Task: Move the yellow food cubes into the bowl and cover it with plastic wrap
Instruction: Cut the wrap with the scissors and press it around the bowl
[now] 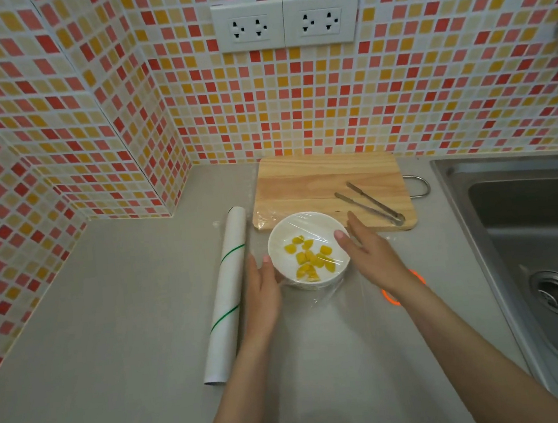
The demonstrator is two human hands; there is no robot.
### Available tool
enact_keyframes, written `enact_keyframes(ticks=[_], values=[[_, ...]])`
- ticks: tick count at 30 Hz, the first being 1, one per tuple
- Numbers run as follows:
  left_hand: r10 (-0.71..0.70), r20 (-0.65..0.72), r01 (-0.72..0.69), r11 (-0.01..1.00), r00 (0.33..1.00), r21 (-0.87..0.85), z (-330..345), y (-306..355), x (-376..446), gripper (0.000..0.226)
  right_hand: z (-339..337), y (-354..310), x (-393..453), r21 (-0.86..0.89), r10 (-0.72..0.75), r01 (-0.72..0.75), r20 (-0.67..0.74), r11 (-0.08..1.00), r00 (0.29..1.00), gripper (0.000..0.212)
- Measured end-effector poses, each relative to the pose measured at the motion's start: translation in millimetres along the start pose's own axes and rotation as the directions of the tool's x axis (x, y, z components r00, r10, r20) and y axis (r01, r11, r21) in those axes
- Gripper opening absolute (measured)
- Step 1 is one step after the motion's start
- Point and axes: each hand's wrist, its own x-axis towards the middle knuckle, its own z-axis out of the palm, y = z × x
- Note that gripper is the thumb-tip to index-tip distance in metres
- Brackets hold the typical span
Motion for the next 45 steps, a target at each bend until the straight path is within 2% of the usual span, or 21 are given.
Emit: enact_keyframes(ticks=[2, 5, 9, 12, 15, 18, 20, 22, 26, 29, 32, 34, 37, 40, 42, 45], values=[[-0.043, 0.049, 0.045, 0.998, 0.998, -0.052, -2, 2, 11, 0.05, 7, 1, -4, 0.081, 0.004, -0.003, -0.02, 0.997, 1.0, 0.063], [-0.062, 0.111, 0.062, 0.998, 0.992, 0.001, -5, 5, 27, 0.049, 7, 9, -26, 0.068, -0.088, 0.102, -0.182, 0.992, 0.979, 0.033], [-0.059, 0.228, 0.046, 0.997, 0.972, 0.061, -6, 18, 43, 0.049, 2, 21, -56, -0.032, -0.092, 0.087, -0.233, 0.996, 0.968, 0.039], [0.007, 0.2, -0.051, 0.975, 0.98, 0.217, -4, 26, 51, 0.045, -9, 25, -51, -0.07, -0.076, 0.06, -0.269, 0.996, 0.96, 0.034], [0.158, 0.11, -0.19, 0.897, 0.981, 0.399, -1, 23, 53, 0.051, -19, 18, -12, 0.026, -0.006, 0.014, -0.289, 1.0, 0.957, 0.034], [0.271, 0.032, -0.253, 0.84, 0.962, 0.48, 4, 18, 51, 0.053, -22, 8, 36, 0.195, 0.087, -0.063, -0.117, 0.979, 0.989, 0.044], [0.309, 0.018, -0.28, 0.834, 0.951, 0.476, 7, 17, 51, 0.052, -19, 2, 60, 0.27, 0.08, -0.097, 0.074, 0.958, 0.994, 0.037], [0.319, 0.011, -0.289, 0.844, 0.948, 0.452, 10, 15, 55, 0.051, -13, -3, 72, 0.22, 0.049, -0.085, 0.165, 0.972, 0.985, 0.034], [0.161, -0.018, -0.152, 0.96, 0.987, 0.237, 13, 11, 64, 0.046, -1, 5, 80, 0.259, 0.054, -0.065, 0.049, 0.964, 0.997, 0.043], [0.021, -0.001, -0.02, 0.994, 1.0, 0.107, 14, 5, 68, 0.046, 6, 20, 79, 0.323, 0.129, -0.121, -0.003, 0.939, 0.992, 0.045], [0.008, 0.034, -0.012, 0.993, 0.999, 0.117, 11, 2, 71, 0.045, 10, 31, 75, 0.446, 0.271, -0.254, 0.026, 0.858, 0.962, 0.042], [0.023, 0.069, -0.033, 0.988, 0.997, 0.154, 8, 1, 73, 0.044, 12, 37, 71, 0.47, 0.305, -0.302, 0.071, 0.83, 0.95, 0.04], [0.037, 0.115, -0.057, 0.983, 0.993, 0.174, 6, 0, 75, 0.039, 14, 46, 64, 0.414, 0.268, -0.272, 0.068, 0.869, 0.961, 0.033], [0.064, 0.104, -0.079, 0.986, 0.993, 0.15, 8, -3, 75, 0.037, 15, 48, 59, 0.401, 0.149, -0.133, -0.01, 0.907, 0.989, 0.01], [0.083, 0.063, -0.092, 0.983, 0.995, 0.16, 10, -4, 75, 0.037, 16, 50, 58, 0.379, 0.046, -0.03, -0.034, 0.925, 0.998, 0.024], [0.124, -0.022, -0.119, 0.981, 0.992, 0.154, 12, -6, 75, 0.029, 19, 52, 55, 0.345, 0.015, 0.011, -0.071, 0.939, 0.997, 0.017]])
